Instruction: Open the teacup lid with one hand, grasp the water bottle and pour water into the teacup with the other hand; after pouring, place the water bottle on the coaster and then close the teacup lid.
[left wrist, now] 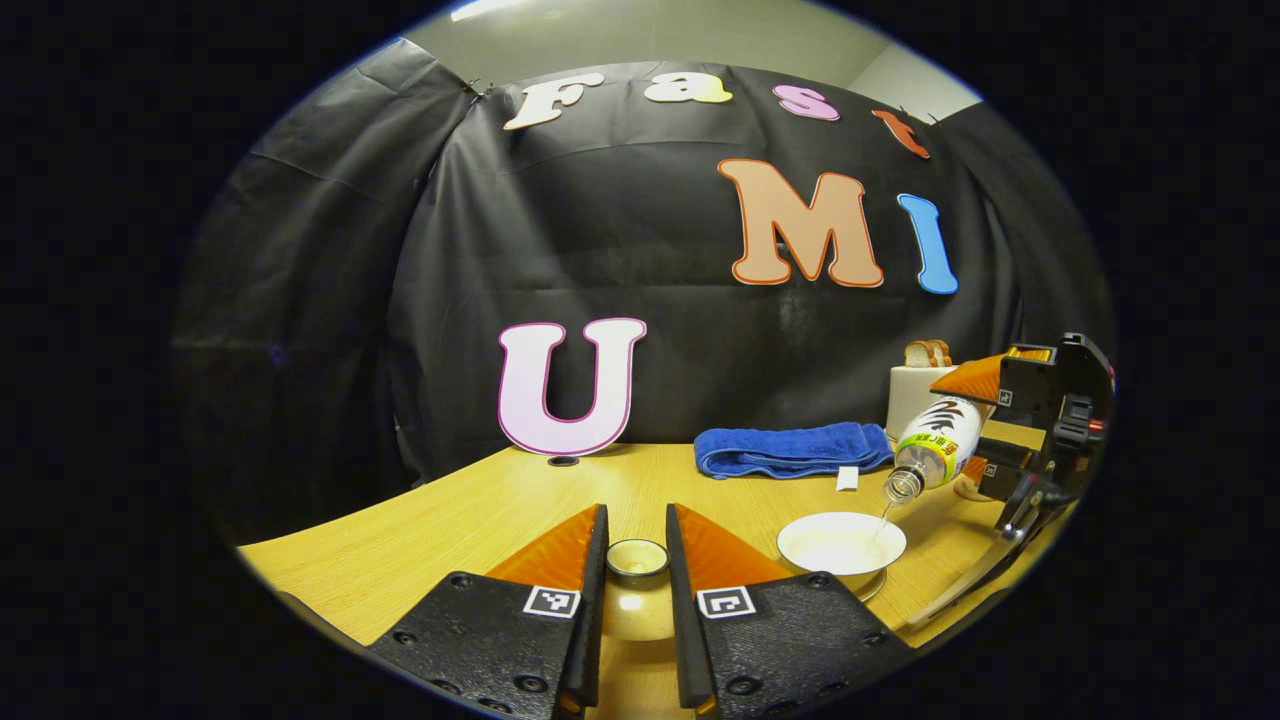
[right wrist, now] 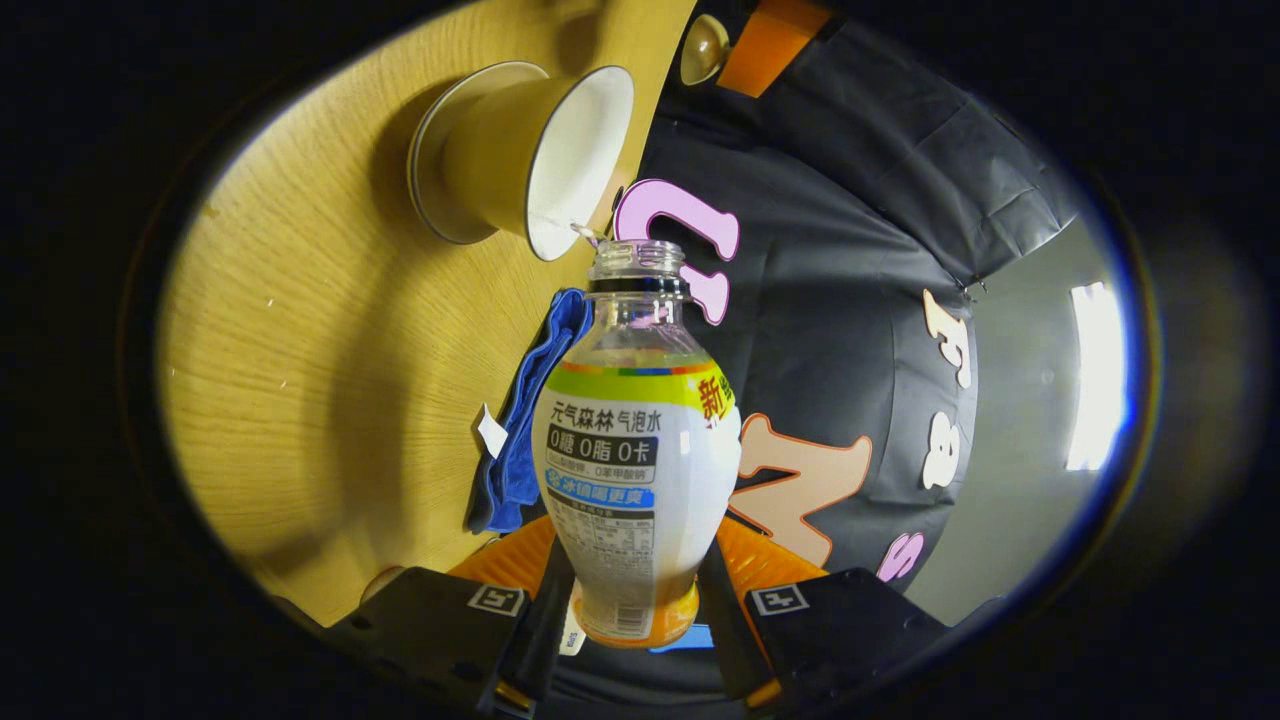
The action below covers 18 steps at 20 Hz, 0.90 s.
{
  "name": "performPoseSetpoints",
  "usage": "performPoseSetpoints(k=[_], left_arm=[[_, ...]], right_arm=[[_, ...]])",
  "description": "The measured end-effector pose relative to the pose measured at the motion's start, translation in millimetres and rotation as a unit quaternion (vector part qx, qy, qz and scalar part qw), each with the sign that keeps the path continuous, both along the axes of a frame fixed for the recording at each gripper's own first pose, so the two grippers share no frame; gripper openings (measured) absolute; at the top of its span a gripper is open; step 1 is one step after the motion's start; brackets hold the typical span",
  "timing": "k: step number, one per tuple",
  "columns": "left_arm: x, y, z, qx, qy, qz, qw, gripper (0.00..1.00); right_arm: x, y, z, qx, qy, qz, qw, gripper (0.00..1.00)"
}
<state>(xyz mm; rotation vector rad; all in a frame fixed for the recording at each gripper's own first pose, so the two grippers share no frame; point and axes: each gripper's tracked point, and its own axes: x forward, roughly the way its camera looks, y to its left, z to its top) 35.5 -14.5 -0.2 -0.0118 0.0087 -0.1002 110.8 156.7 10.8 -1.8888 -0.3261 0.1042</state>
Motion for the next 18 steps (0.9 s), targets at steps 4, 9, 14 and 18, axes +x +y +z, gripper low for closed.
performPoseSetpoints(k=[4,9,14,18], left_arm=[[0.2,0.1,-0.4,0.0,0.0,0.0,1.0,0.28],[-0.1,-0.3,0.4,0.0,0.0,0.0,1.0,0.28],[-0.2,0.0,0.0,0.0,0.0,0.0,1.0,0.28],[-0.1,-0.1,0.0,0.0,0.0,0.0,1.0,0.28]], right_arm=[[-7.2,8.9,-0.6,-0.029,-0.017,0.016,0.999,0.66],[-7.9,14.9,3.3,-0.051,-0.035,0.03,0.998,0.67],[-7.8,18.4,6.4,-0.069,-0.051,0.04,0.996,0.67],[-3.0,19.7,16.5,-0.077,-0.068,0.049,0.994,0.67]])
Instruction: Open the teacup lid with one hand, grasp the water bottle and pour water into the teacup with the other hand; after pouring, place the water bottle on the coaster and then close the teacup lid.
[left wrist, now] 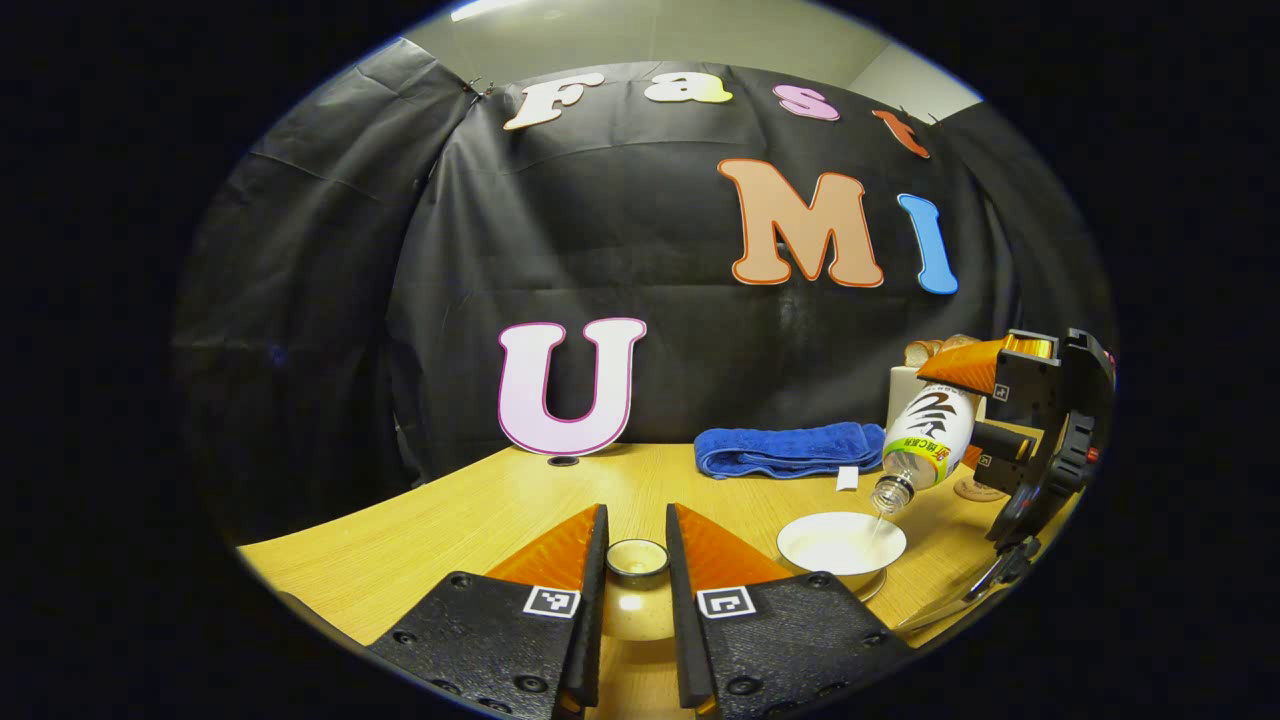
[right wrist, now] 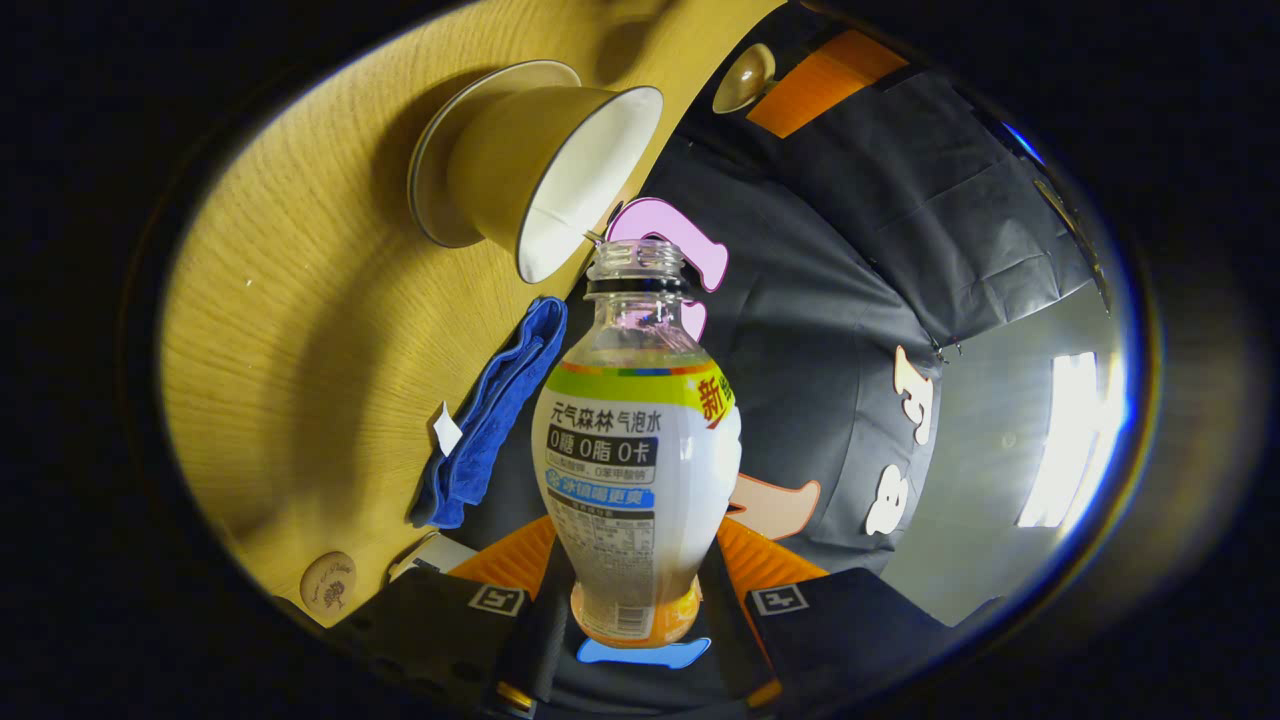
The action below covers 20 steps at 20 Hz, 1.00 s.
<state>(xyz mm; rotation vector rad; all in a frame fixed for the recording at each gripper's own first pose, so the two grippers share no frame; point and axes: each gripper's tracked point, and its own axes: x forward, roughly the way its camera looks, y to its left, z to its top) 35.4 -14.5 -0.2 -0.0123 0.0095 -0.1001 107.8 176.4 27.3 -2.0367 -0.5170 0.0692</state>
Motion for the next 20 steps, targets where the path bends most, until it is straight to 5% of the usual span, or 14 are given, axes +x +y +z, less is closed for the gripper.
performPoseSetpoints(k=[8,13,17,20], left_arm=[[-0.2,-0.1,0.3,0.0,0.0,0.0,1.0,0.28],[-0.3,-0.1,0.5,0.0,0.0,0.0,1.0,0.28],[0.2,-0.4,0.6,0.0,0.0,0.0,1.0,0.28],[0.1,-0.2,0.1,0.0,0.0,0.0,1.0,0.28]], right_arm=[[0.7,-1.3,-3.9,0.009,0.013,-0.001,1.0,0.65],[10.7,-20.9,-25.6,0.124,0.112,-0.035,0.985,0.67],[8.8,-21.6,-40.3,0.264,0.215,-0.056,0.939,0.67],[7.9,-24.7,-49.1,0.387,0.285,-0.066,0.875,0.64]])
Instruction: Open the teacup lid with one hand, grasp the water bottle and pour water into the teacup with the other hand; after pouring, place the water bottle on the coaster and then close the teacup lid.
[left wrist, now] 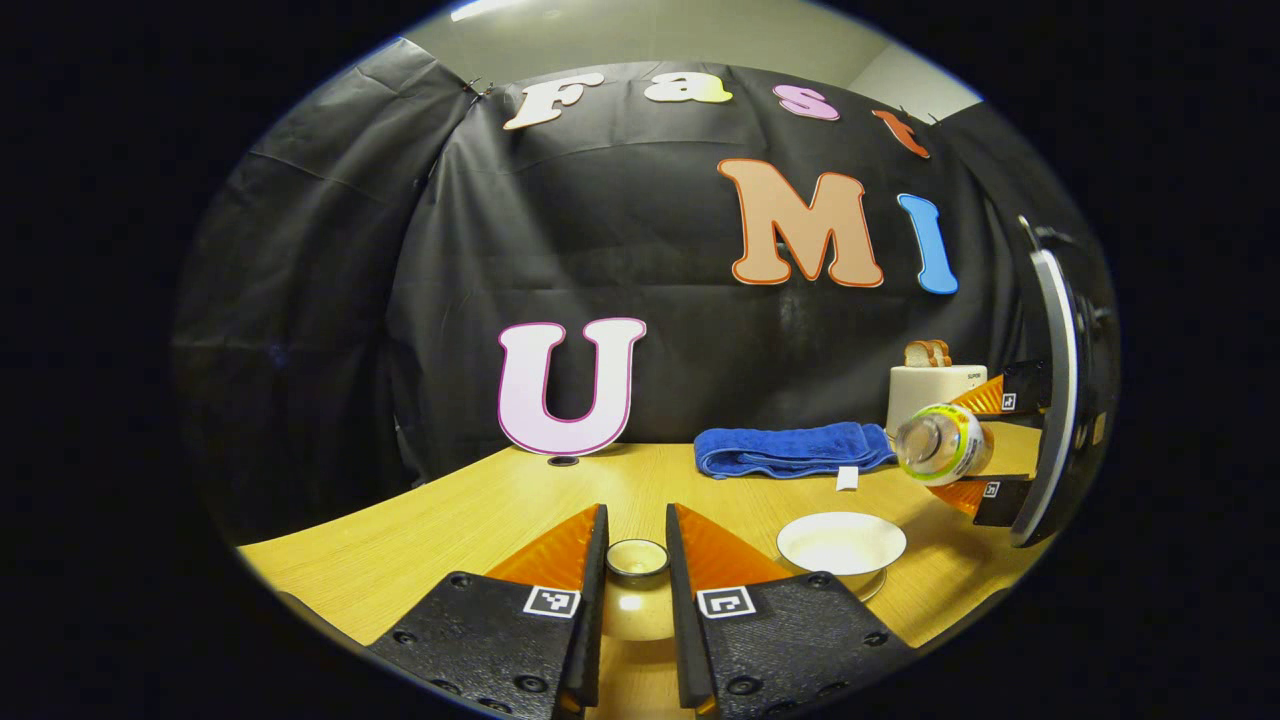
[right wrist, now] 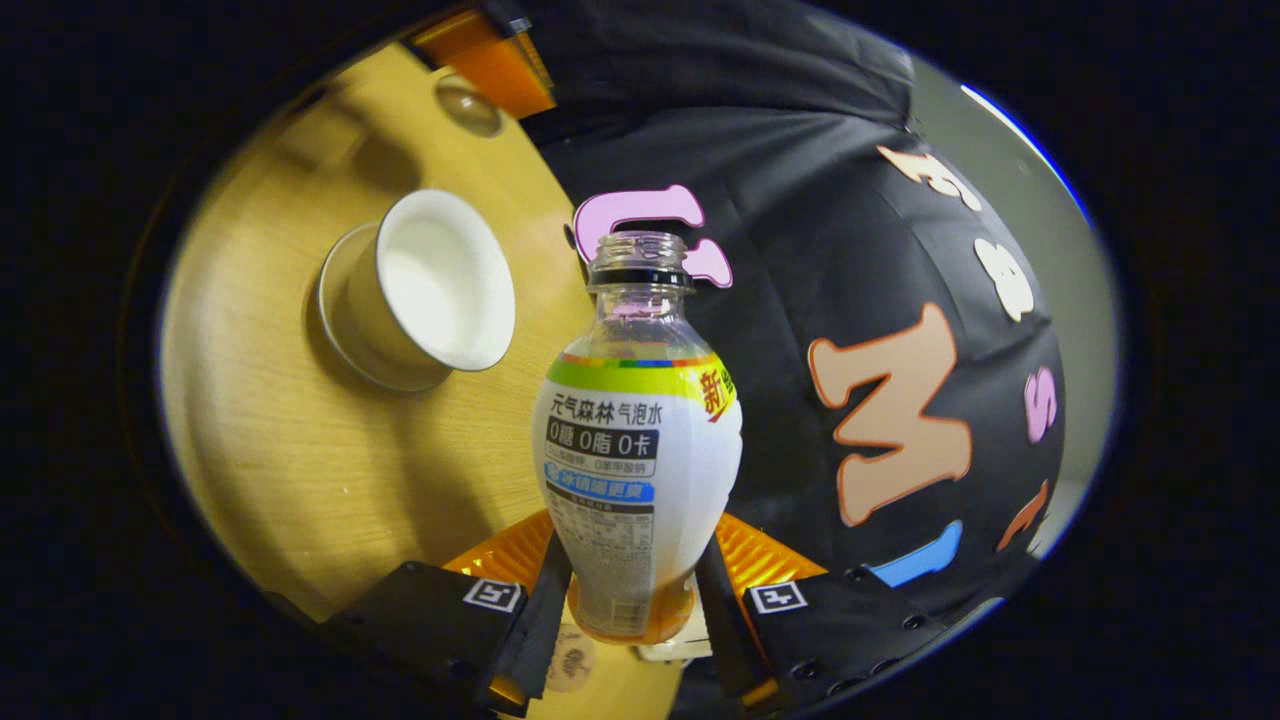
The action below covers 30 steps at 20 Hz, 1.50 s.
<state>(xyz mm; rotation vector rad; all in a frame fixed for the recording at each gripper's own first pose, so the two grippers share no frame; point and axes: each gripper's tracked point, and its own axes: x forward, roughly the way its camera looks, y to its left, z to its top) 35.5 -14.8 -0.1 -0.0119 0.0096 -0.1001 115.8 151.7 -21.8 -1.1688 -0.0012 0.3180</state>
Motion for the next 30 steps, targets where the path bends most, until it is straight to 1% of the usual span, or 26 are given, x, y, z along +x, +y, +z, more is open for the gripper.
performPoseSetpoints(k=[1,3,4,5,6,9,10,11,12,13,14,15,16,17,18,20,24,29,30], left_arm=[[0.0,-0.3,0.0,0.0,0.0,0.0,1.0,0.28],[-0.9,0.3,0.7,0.0,0.0,0.0,1.0,0.28],[-0.9,0.2,0.2,0.0,0.0,0.0,1.0,0.28],[-0.5,-0.1,0.5,0.0,0.0,0.0,1.0,0.28],[-0.4,-0.1,0.4,0.0,0.0,0.0,1.0,0.28],[-0.4,0.2,0.1,0.0,0.0,0.0,1.0,0.28],[-0.1,0.2,0.3,0.0,0.0,0.0,1.0,0.28],[-0.7,0.0,-0.1,0.0,0.0,0.0,1.0,0.28],[-0.8,0.1,0.4,0.0,0.0,0.0,1.0,0.28],[-0.6,0.1,-0.2,0.0,0.0,0.0,1.0,0.28],[-0.3,0.1,0.4,0.0,0.0,0.0,1.0,0.28],[-0.8,0.1,0.4,0.0,0.0,0.0,1.0,0.28],[-0.7,0.0,0.4,0.0,0.0,0.0,1.0,0.28],[-0.3,-0.1,-0.1,0.0,0.0,0.0,1.0,0.28],[-0.1,-0.2,-0.3,0.0,0.0,0.0,1.0,0.28],[-0.7,0.0,0.4,0.0,0.0,0.0,1.0,0.28],[-0.8,0.0,0.4,0.0,0.0,0.0,1.0,0.28],[-0.4,-0.4,-0.1,0.0,0.0,0.0,1.0,0.28],[-0.4,0.0,0.3,0.0,0.0,0.0,1.0,0.28]], right_arm=[[-0.7,-1.7,0.8,0.043,0.017,-0.007,0.999,0.64],[1.5,-11.6,11.2,0.122,0.037,-0.022,0.992,0.65],[2.5,-14.8,16.6,0.164,0.048,-0.029,0.985,0.65],[4.6,-19.2,22.1,0.208,0.06,-0.034,0.976,0.65],[6.1,-30.8,28.5,0.251,0.07,-0.04,0.965,0.71],[7.6,-55.4,42.3,0.355,0.096,-0.057,0.928,0.68],[8.6,-65.1,48.2,0.381,0.1,-0.066,0.917,0.65],[7.8,-71.7,55.4,0.405,0.103,-0.071,0.906,0.65],[9.4,-81.5,58.4,0.425,0.106,-0.081,0.895,0.7],[12.7,-92.5,57.3,0.445,0.113,-0.094,0.883,0.68],[15.2,-101.5,54.5,0.468,0.124,-0.105,0.869,0.66],[21.6,-111.3,48.0,0.492,0.133,-0.115,0.853,0.68],[24.9,-120.1,43.1,0.51,0.137,-0.123,0.84,0.7],[28.4,-131.7,37.7,0.521,0.136,-0.132,0.832,0.67],[27.7,-141.2,32.9,0.525,0.131,-0.143,0.829,0.67],[29.0,-152.9,23.8,0.527,0.122,-0.156,0.827,0.68],[32.3,-161.4,5.9,0.534,0.125,-0.171,0.818,0.67],[32.3,-162.6,-5.9,0.531,0.125,-0.172,0.82,0.67],[33.2,-162.3,-8.2,0.529,0.126,-0.172,0.821,0.7]])
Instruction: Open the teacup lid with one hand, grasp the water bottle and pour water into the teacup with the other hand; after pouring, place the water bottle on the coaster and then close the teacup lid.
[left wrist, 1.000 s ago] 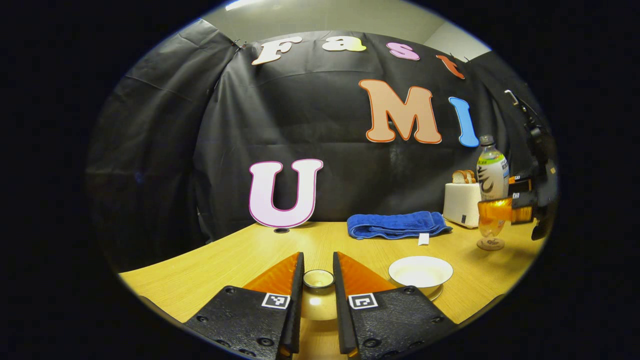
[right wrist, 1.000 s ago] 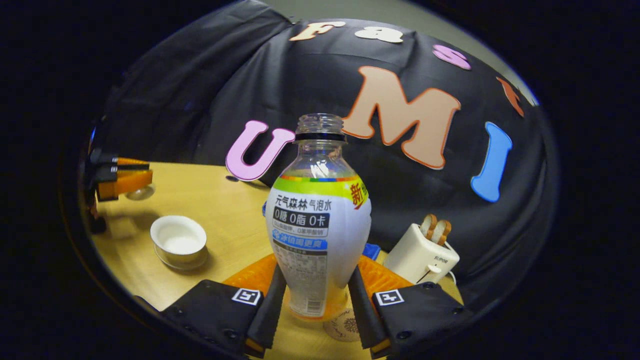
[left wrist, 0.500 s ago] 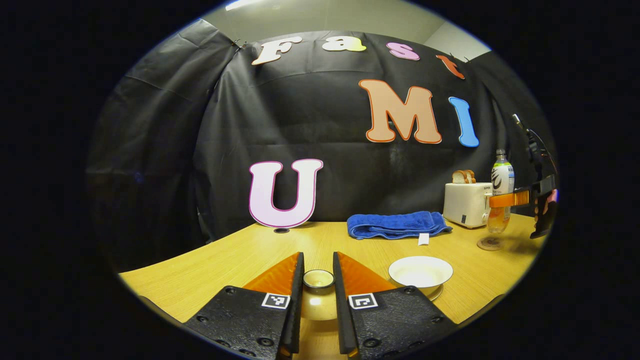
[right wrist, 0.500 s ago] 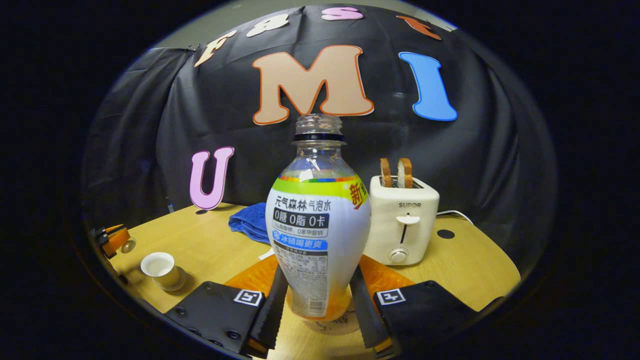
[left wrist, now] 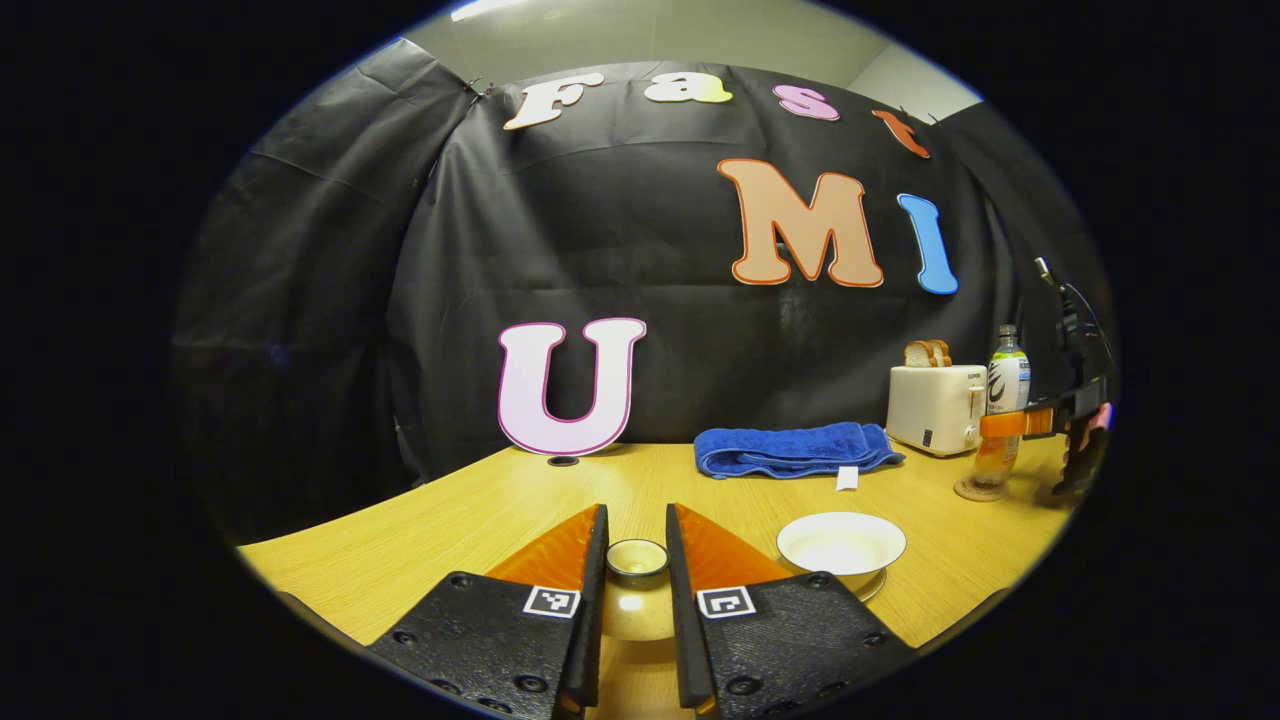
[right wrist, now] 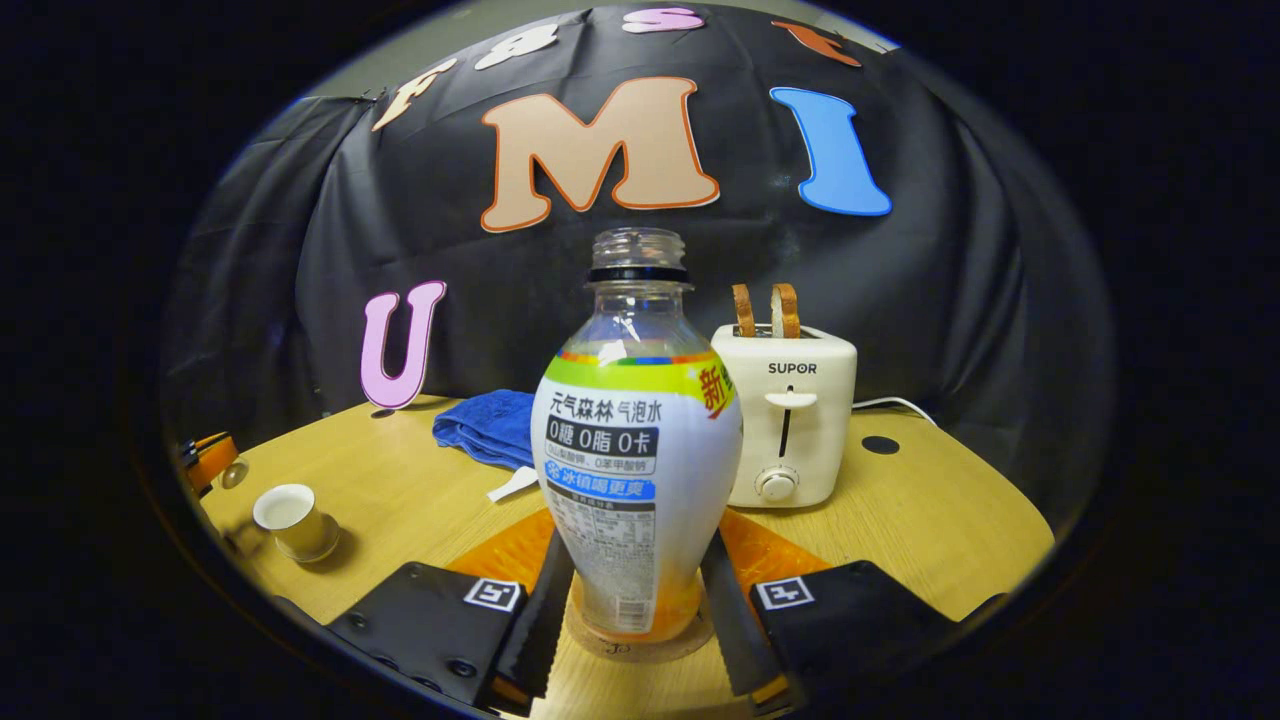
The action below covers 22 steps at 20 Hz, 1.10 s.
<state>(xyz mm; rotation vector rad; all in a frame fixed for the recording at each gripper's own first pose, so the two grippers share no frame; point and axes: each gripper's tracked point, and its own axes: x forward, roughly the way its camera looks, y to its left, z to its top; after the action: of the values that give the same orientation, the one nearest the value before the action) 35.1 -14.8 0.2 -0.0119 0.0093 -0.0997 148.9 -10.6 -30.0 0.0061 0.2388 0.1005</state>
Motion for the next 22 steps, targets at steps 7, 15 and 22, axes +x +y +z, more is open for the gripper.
performPoseSetpoints(k=[7,15,22], left_arm=[[-0.2,-0.3,-0.5,0.0,0.0,0.0,1.0,0.28],[-0.5,-0.4,-0.2,0.0,0.0,-0.002,1.0,0.28],[-0.6,-2.2,-0.5,-0.002,0.0,-0.01,1.0,0.28]], right_arm=[[0.0,0.6,-7.8,-0.004,-0.004,-0.001,1.0,0.73],[-8.7,0.1,-7.1,0.007,-0.016,-0.001,1.0,0.92],[-22.2,-1.5,-7.2,0.007,-0.035,-0.01,0.999,0.93]])
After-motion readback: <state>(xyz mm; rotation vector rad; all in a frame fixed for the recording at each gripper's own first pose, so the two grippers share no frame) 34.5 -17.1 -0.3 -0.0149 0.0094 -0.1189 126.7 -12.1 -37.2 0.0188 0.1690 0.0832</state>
